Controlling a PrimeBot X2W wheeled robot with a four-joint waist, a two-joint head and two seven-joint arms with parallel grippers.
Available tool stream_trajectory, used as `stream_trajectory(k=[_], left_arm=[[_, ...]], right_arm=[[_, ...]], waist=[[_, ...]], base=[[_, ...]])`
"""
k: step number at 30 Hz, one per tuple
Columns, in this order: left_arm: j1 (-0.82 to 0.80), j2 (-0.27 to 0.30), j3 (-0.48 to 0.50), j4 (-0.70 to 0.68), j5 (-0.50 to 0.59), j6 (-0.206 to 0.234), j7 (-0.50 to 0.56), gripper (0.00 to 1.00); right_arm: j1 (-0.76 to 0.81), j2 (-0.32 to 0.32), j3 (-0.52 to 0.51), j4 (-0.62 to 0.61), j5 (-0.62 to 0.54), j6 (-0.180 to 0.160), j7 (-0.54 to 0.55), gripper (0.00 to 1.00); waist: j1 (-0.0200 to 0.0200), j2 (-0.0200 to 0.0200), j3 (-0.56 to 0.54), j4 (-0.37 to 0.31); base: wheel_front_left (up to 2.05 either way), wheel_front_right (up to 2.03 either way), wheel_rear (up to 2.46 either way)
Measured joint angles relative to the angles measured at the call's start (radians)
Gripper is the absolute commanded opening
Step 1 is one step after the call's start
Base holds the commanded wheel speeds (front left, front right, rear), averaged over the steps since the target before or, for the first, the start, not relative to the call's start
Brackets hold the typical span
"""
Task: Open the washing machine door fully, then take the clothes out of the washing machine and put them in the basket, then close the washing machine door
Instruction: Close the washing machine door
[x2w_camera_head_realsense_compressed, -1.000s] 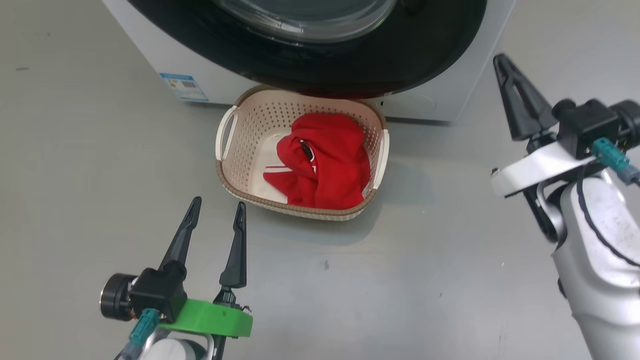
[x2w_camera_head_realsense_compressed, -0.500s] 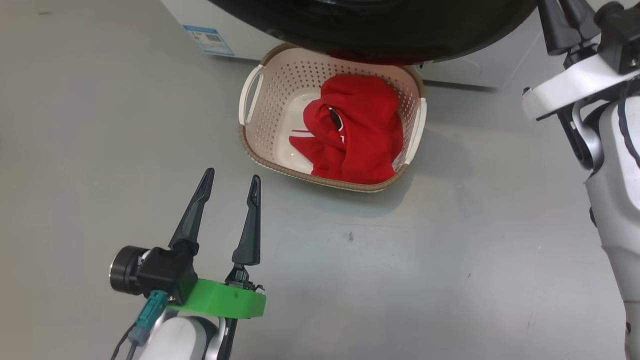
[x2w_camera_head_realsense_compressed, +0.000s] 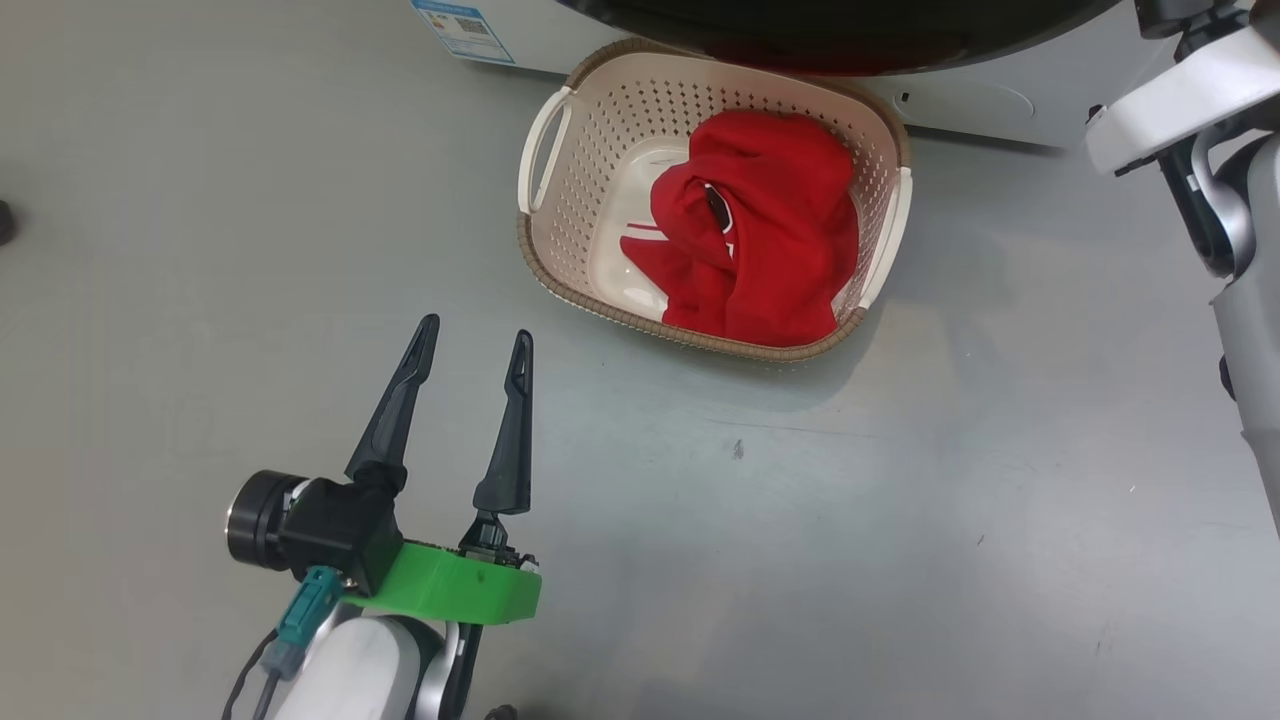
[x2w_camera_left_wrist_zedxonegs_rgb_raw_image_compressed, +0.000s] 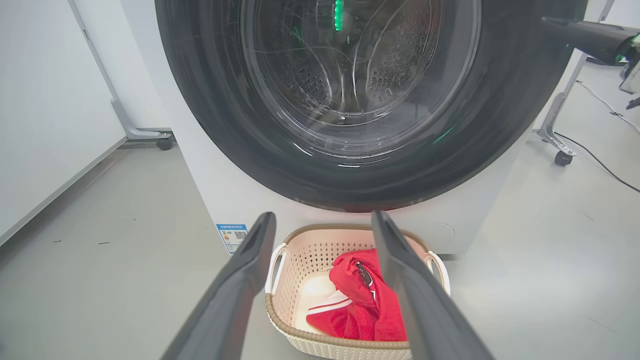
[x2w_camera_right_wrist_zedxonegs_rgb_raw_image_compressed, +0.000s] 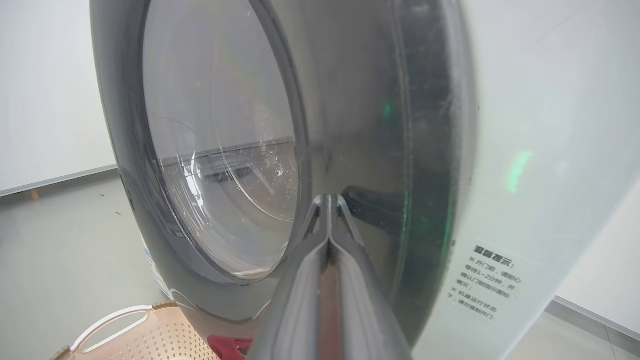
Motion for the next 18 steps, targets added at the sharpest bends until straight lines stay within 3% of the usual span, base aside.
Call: stream_trajectory(k=[18], left_arm=[[-0.012, -0.002, -0.026, -0.006, -0.017, 0.000, 0.000, 1.00]], right_arm=[[-0.116, -0.044, -0.027, 0.111, 0.030, 0.002, -0.010, 0.00]], waist=[[0.0000, 0.0000, 0.010, 0.030]], base=[[0.00, 0.00, 0.00]])
